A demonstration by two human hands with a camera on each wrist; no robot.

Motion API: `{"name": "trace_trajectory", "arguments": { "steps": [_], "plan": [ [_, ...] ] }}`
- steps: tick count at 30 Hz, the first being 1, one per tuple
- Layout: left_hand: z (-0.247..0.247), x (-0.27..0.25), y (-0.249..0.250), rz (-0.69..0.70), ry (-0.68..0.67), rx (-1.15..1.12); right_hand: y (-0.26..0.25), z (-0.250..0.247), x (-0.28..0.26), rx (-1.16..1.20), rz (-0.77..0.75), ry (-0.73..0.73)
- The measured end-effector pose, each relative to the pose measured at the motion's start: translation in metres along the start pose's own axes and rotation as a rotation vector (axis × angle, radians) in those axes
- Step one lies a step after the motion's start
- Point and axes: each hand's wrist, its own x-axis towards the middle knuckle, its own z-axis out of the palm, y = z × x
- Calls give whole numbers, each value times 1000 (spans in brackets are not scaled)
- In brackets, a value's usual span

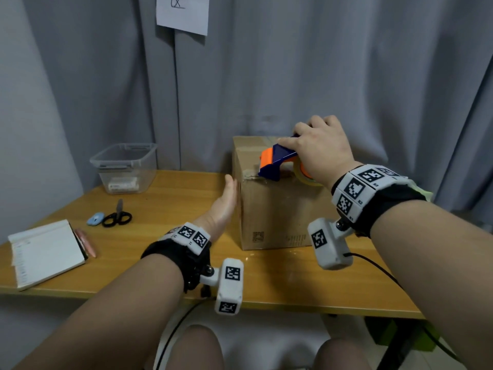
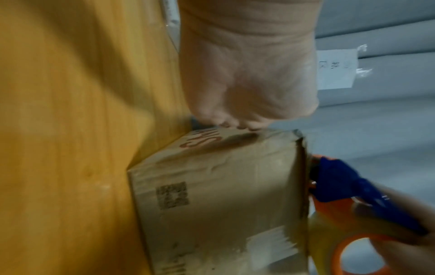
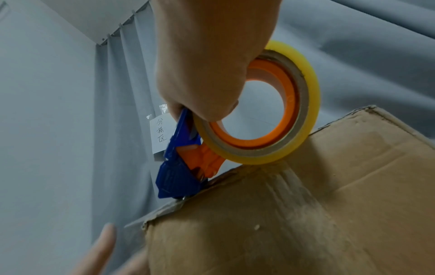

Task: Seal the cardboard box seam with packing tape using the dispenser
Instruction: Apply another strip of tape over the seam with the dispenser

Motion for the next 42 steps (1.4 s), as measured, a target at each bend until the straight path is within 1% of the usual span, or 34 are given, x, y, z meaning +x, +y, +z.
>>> {"name": "trace_trajectory", "arguments": {
  "steps": [1,2,3,4,6,9,13,15,19,22,25,29,37,42],
  "plan": [
    [-7,1,4,73,49,34,0,0,1,6,-3,3],
    [-14,2,12,164,68,95,1,0,2,8,-6,6],
    [-20,2,20,233,52,188,2,0,3,5,-10,5],
    [-25,4,25,287,9,288,2,0,5,1,-14,0],
    [-32,6,29,329,-69,455,3,1,8,-2,-24,-12],
    [-40,13,21,431,-76,706,7,-2,10,7,-54,-27],
    [-44,16,14,528,-21,808,13,-7,10,28,-101,-80],
    [-42,17,10,553,-9,872,13,-8,11,27,-106,-92],
    [-32,19,-3,575,25,904,14,-9,12,28,-110,-108],
    [-31,21,-2,595,60,946,13,-10,11,36,-108,-104],
    [-35,23,10,654,112,864,13,-11,10,45,-106,-105],
    [-34,24,15,669,158,794,14,-10,9,51,-105,-94],
    [-26,19,20,851,254,901,15,-10,8,47,-121,-81],
    [-25,13,16,877,248,825,15,-6,10,77,-128,-73]
  ]
}}
